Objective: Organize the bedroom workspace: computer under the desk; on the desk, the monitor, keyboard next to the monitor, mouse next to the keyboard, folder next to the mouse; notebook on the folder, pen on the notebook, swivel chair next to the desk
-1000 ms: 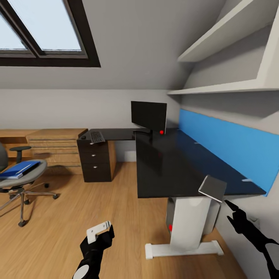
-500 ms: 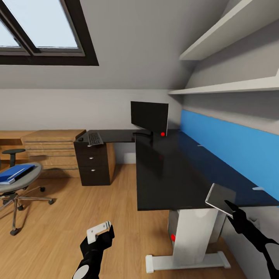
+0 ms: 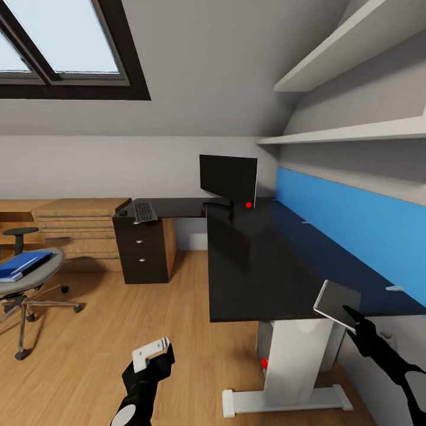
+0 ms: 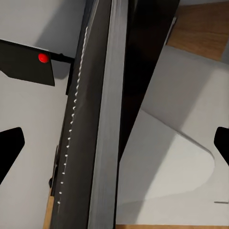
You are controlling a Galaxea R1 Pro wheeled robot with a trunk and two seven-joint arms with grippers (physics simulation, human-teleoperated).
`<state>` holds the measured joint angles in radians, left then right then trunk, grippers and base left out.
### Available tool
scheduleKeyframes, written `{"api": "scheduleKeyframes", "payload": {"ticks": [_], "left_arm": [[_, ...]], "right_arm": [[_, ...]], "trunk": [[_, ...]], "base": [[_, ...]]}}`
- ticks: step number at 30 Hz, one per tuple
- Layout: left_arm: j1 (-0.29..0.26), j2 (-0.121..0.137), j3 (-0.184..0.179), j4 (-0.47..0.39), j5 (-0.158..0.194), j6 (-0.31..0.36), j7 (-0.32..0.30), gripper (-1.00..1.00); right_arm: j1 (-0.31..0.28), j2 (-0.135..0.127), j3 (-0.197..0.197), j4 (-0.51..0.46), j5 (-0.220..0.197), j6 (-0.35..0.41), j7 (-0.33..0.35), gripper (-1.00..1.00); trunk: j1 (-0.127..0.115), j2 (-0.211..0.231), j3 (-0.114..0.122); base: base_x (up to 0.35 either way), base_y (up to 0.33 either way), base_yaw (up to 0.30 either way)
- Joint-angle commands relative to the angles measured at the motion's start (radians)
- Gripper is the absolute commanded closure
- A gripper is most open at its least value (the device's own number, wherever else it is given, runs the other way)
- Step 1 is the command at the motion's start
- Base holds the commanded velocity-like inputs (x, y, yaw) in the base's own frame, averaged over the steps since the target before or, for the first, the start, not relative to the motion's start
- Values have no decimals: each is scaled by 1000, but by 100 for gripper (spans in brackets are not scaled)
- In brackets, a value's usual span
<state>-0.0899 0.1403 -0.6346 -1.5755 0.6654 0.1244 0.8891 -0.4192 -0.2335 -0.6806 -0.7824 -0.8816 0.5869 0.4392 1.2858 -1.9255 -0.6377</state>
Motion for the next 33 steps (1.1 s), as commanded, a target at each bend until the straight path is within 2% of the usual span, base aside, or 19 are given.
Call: {"api": "scheduleKeyframes", "payload": {"ticks": [1,10,33], "left_arm": [[-1,1,-2,-1,2,6,7,-100],[-1,1,-2,-1,2,6,7,-100],[-1,-1,-6,12,2,5,7,-100]], "right_arm": [[-1,0,-3,0,-3,8,1,-100],[-1,0,-2,0,-4,7,1,-100],[-1,1,8,0,-4,14,1,-100]], "trunk": [[0,-1,-1],[0,-1,-1],[0,-1,-1]], "base": [[0,0,0],[-118,0,0],[-4,0,0]]}}
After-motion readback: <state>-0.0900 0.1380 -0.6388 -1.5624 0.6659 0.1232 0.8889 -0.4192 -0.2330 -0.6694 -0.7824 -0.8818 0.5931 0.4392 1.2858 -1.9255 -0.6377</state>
